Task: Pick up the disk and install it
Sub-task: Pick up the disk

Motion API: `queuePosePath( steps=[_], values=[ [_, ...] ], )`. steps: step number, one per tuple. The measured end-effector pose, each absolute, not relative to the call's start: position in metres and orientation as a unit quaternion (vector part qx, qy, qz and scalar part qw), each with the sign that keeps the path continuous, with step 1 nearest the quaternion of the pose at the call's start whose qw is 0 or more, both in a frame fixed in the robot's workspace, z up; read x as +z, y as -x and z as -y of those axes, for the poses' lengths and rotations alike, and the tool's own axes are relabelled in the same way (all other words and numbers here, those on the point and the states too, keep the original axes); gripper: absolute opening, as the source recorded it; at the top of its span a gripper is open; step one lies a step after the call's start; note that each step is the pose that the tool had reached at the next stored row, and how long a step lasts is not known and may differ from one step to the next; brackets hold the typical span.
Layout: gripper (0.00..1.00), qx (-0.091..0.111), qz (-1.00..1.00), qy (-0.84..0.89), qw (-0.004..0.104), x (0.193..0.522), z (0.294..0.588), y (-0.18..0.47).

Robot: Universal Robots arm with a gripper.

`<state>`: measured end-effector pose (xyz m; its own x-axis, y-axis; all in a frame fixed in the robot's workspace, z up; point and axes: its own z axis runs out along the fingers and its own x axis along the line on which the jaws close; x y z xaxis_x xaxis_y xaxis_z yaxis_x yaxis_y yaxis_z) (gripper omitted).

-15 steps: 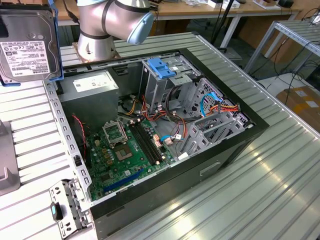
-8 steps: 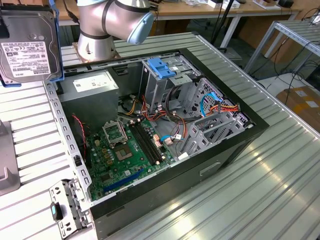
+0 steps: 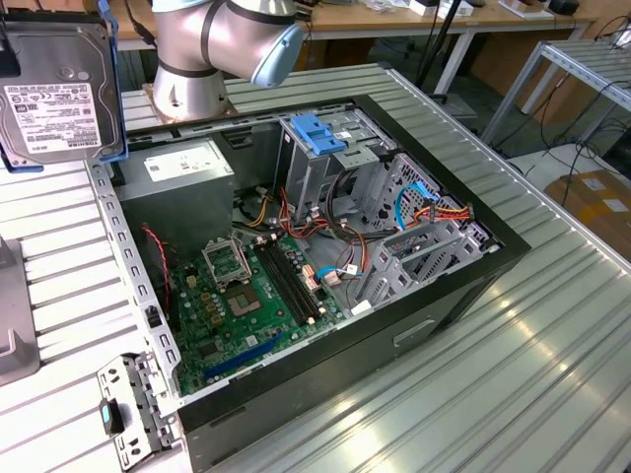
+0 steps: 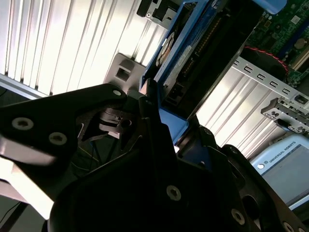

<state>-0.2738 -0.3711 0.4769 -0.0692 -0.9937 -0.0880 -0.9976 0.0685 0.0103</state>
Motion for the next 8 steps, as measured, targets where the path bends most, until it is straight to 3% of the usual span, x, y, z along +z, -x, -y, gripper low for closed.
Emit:
queuePosePath(
  steps=[8],
  values=[
    [0.37,0.034,-0.730,0.682,0.029,0.4764,0.3727,0.2728]
  ],
)
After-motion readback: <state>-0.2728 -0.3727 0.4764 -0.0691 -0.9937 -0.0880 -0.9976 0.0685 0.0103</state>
